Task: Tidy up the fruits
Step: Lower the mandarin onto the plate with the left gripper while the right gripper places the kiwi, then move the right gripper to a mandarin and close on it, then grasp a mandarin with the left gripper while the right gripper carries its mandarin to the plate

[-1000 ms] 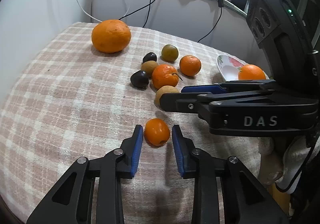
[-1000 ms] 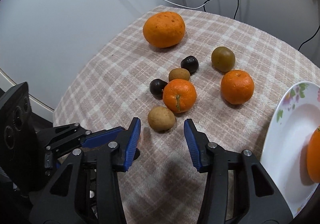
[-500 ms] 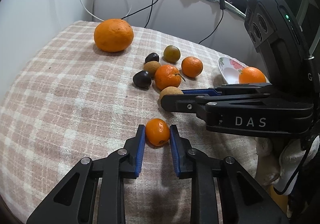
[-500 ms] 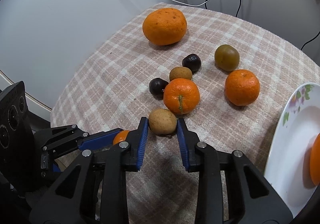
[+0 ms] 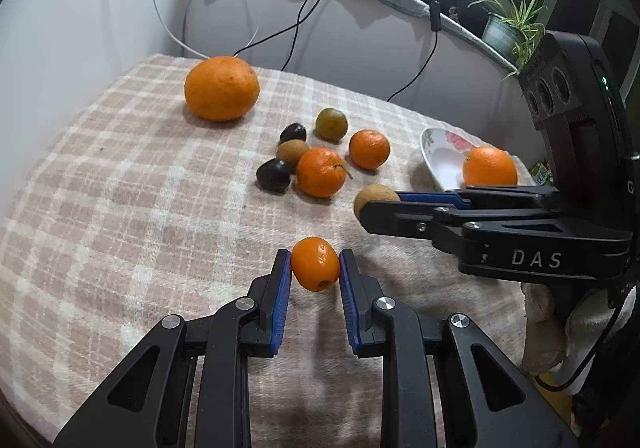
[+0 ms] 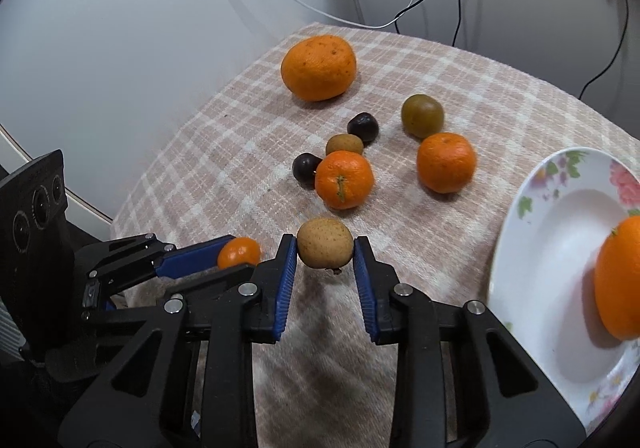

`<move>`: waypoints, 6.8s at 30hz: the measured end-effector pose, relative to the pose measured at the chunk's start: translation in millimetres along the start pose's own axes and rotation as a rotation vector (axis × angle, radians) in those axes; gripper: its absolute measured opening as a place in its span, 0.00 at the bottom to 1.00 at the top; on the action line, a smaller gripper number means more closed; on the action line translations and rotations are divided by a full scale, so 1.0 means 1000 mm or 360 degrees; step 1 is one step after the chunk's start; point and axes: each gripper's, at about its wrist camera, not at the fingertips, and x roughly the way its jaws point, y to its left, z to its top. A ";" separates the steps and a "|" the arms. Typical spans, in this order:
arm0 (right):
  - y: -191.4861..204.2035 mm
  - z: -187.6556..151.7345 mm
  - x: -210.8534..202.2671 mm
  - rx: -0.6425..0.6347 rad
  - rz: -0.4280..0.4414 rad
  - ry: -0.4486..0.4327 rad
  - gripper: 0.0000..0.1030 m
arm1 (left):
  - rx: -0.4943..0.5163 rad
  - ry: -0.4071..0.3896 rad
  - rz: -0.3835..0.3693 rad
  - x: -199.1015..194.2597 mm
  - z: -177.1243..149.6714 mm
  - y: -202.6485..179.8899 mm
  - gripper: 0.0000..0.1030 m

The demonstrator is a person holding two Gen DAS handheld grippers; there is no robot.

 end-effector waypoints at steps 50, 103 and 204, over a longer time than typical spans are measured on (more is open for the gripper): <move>-0.103 -0.070 -0.108 0.0268 -0.0361 -0.0221 0.29 | 0.0342 0.0039 -0.0231 0.052 0.043 -0.115 0.22; -0.102 -0.061 -0.119 0.0274 -0.0457 -0.0309 0.84 | 0.0334 -0.0017 -0.0093 0.043 0.049 -0.098 0.73; -0.031 0.044 -0.001 -0.0328 -0.0354 0.0024 0.41 | 0.0320 -0.0070 0.0081 0.032 0.054 -0.032 0.34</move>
